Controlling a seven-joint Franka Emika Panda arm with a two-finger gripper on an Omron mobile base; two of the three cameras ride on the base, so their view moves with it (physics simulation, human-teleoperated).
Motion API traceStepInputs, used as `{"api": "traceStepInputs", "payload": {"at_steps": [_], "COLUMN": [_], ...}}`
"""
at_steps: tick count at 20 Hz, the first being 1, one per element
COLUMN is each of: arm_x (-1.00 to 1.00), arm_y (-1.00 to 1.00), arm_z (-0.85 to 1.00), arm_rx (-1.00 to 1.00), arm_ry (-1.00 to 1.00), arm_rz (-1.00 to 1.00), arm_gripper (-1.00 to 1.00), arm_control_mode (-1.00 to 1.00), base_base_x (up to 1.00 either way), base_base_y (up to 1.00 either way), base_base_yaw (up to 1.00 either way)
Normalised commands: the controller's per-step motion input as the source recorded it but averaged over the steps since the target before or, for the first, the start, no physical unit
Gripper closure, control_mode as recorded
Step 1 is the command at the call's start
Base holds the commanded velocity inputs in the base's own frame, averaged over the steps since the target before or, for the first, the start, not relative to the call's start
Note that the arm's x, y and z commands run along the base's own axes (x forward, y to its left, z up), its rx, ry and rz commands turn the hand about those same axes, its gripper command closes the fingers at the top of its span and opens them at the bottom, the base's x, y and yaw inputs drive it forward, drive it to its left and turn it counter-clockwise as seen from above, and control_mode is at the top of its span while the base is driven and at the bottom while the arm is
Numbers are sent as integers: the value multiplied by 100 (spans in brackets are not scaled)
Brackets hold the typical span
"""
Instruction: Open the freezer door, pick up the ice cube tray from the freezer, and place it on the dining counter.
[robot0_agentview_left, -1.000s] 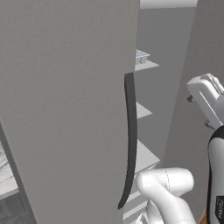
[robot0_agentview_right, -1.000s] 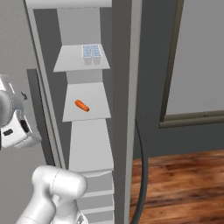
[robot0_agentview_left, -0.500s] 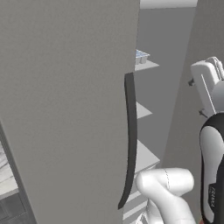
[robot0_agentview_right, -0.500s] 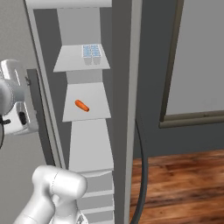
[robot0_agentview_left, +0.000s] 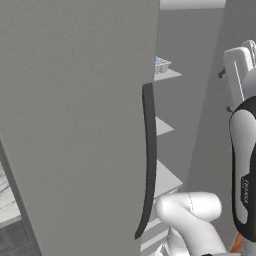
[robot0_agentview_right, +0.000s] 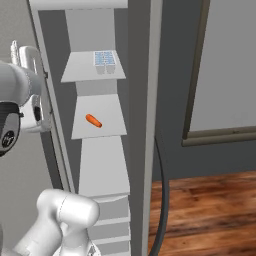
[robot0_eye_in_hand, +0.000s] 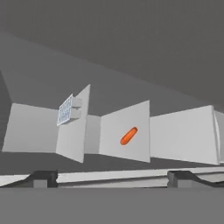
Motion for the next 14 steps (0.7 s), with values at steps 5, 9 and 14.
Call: {"api": "traceStepInputs", "payload": {"at_steps": [5, 9, 14], "arm_x": [46, 45, 40], "arm_y": [-17, -2, 0], "arm_z": [0, 0, -3], "arm_rx": [12, 8, 6], "arm_ry": [-6, -5, -6], "arm_rz": [0, 0, 0], "arm_gripper": [-100, -100, -100], "arm_control_mode": [-100, -100, -100], "base_base_x": [0, 0, 0], "base_base_y": [0, 0, 0], "base_base_yaw": [0, 0, 0]}}
